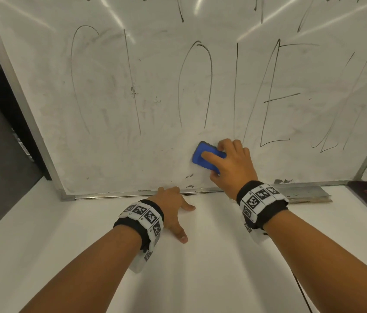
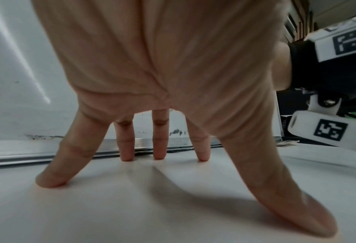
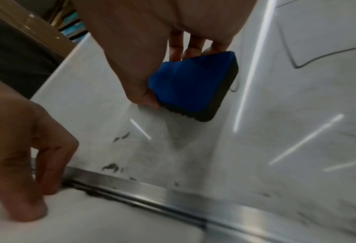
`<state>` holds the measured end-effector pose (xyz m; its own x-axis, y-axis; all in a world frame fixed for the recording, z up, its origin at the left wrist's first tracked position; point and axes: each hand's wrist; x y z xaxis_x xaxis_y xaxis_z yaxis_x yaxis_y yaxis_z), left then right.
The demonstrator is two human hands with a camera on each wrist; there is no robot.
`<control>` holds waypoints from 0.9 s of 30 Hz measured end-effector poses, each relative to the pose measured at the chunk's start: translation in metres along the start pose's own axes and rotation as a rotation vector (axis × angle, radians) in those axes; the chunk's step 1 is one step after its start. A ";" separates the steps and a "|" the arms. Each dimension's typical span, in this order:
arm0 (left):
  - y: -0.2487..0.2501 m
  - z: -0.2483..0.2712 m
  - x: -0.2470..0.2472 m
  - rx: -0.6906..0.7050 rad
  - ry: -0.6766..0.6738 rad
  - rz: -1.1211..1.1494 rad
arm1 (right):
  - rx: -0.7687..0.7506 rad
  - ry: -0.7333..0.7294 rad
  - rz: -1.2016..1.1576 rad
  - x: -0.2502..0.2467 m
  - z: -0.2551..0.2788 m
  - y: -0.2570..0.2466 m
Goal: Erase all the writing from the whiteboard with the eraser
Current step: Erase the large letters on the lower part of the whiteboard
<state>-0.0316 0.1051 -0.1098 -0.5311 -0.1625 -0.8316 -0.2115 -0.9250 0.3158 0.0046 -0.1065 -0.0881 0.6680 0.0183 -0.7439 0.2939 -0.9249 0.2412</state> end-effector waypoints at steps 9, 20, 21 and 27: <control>0.009 -0.006 -0.007 -0.020 -0.017 -0.081 | 0.095 -0.088 -0.060 0.004 0.021 0.013; 0.073 -0.031 0.017 0.290 0.026 -0.050 | 0.329 -0.270 -0.149 -0.019 0.025 0.049; 0.074 -0.034 0.019 0.287 0.015 -0.071 | 0.320 -0.334 -0.127 -0.017 0.029 0.049; 0.077 -0.041 0.017 0.250 -0.012 -0.070 | 0.407 -0.248 -0.116 -0.024 0.024 0.068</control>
<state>-0.0238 0.0172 -0.1186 -0.5175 -0.0951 -0.8504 -0.4440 -0.8197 0.3618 -0.0077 -0.1786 -0.0691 0.4489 0.0848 -0.8895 0.0325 -0.9964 -0.0786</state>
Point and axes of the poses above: each hand's wrist, its own z-axis away from the middle knuckle, its own x-axis out of the palm, y = z × x, and after that the axes turned 13 degrees about z, right-handed
